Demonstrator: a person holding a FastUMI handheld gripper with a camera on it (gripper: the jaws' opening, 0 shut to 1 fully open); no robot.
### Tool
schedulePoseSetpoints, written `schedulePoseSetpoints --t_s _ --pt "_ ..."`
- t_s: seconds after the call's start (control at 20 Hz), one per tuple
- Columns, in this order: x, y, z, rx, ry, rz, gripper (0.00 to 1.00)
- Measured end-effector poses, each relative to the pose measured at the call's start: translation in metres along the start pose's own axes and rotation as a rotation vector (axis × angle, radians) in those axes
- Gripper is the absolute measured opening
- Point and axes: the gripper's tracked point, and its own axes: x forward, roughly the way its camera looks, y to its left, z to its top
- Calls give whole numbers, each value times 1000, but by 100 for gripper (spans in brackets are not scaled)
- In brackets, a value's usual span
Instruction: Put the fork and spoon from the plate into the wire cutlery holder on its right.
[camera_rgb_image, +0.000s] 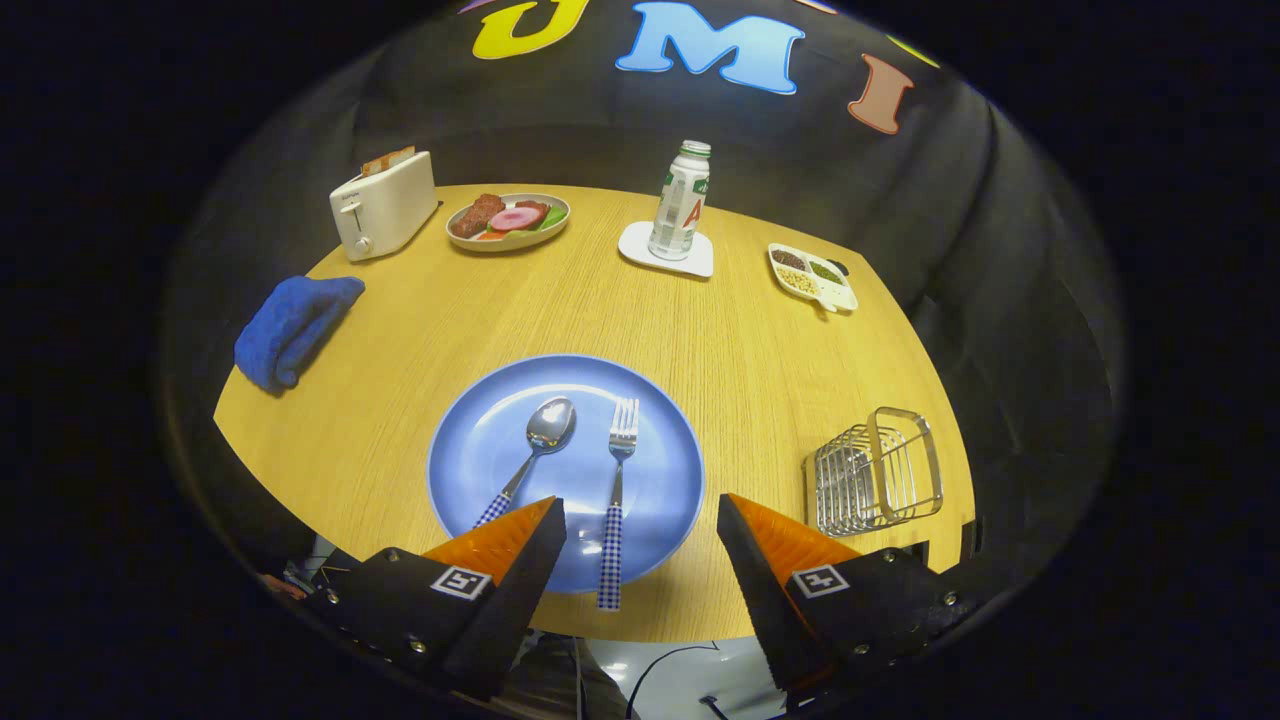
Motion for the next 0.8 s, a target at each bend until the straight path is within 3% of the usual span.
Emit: schedulePoseSetpoints --t_s 0.2,0.35,0.45,0.6,0.8 --pt "13 1 -13 -17 77 -5 92" --pt "22 6 -24 -25 131 15 83" --pt "28 6 -32 -44 176 13 81" --pt "31 4 -35 -106 221 -1 62" --pt "32 9 -30 -112 238 29 62"
